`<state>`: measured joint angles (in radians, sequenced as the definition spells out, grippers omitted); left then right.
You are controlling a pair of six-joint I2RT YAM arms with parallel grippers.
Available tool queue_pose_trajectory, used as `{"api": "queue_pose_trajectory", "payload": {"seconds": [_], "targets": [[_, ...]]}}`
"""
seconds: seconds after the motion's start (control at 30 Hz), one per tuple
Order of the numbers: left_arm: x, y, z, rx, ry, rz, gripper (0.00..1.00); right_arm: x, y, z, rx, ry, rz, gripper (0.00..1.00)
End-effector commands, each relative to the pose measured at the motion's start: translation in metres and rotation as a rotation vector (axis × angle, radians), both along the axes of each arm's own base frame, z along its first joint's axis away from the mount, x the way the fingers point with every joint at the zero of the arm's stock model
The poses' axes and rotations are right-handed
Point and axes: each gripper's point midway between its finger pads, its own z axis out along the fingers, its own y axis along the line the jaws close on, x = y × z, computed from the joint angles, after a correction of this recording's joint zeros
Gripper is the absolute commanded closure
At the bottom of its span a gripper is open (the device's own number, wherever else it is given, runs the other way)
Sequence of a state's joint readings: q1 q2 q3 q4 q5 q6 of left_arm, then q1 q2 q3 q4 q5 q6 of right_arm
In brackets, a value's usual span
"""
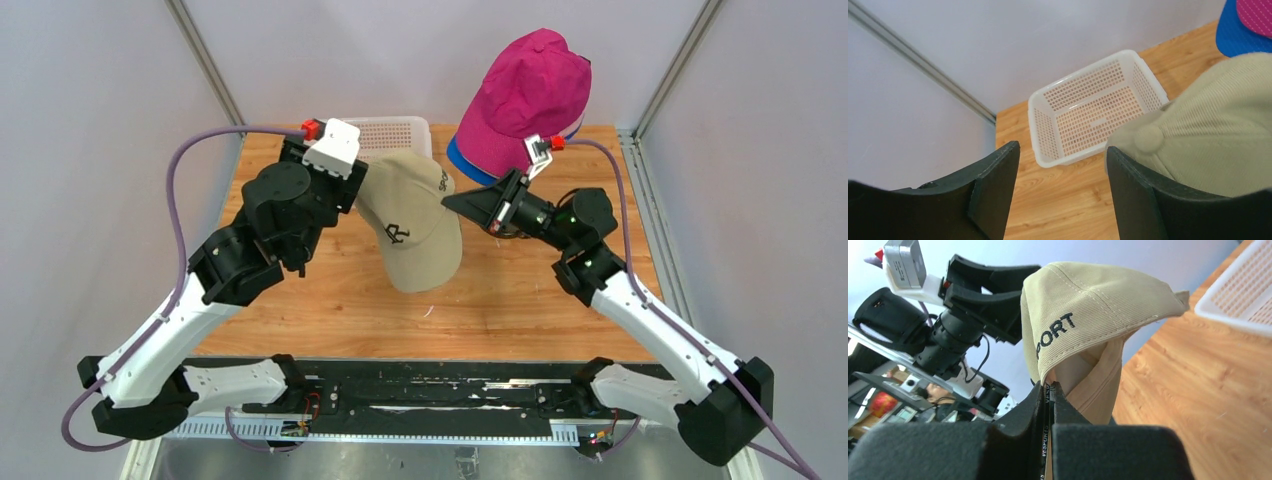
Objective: Stack the hats
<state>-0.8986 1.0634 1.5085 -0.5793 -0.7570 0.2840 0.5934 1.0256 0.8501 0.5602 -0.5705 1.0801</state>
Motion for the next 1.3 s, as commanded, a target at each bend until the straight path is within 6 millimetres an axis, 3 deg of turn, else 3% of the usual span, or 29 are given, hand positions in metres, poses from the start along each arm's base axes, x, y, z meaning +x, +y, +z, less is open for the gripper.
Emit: {"api": "queue_pose_trajectory", "payload": {"seconds": [0.0,0.27,0.43,0.67,1.0,1.27], "targets": [[-0.009,0.028,0.013,-0.124,-0.025,0.12,0.31,0.009,0.007,0.052,0.017,-0.172,-0.05,1.0],[-0.026,0.054,0.025,-0.266,-0.076,0.163,0.3,0.036,0.008,0.114,-0.007,-0.346,-0.184,1.0],[-0.025,0.052,0.022,-0.265,-0.071,0.156,0.3,0.062,0.005,0.156,-0.029,-0.453,-0.321,1.0],[-0.021,0.034,0.014,-0.29,-0.041,0.107,0.3,0.117,-0.009,0.189,0.02,-0.503,-0.536,1.0],[-0.013,0.019,0.005,-0.275,-0.01,0.086,0.3,0.189,-0.088,0.231,0.218,-0.475,-0.813,1.0],[-0.006,0.014,0.003,-0.247,-0.004,0.1,0.3,0.214,-0.157,0.249,0.34,-0.404,-0.895,1.0]]}}
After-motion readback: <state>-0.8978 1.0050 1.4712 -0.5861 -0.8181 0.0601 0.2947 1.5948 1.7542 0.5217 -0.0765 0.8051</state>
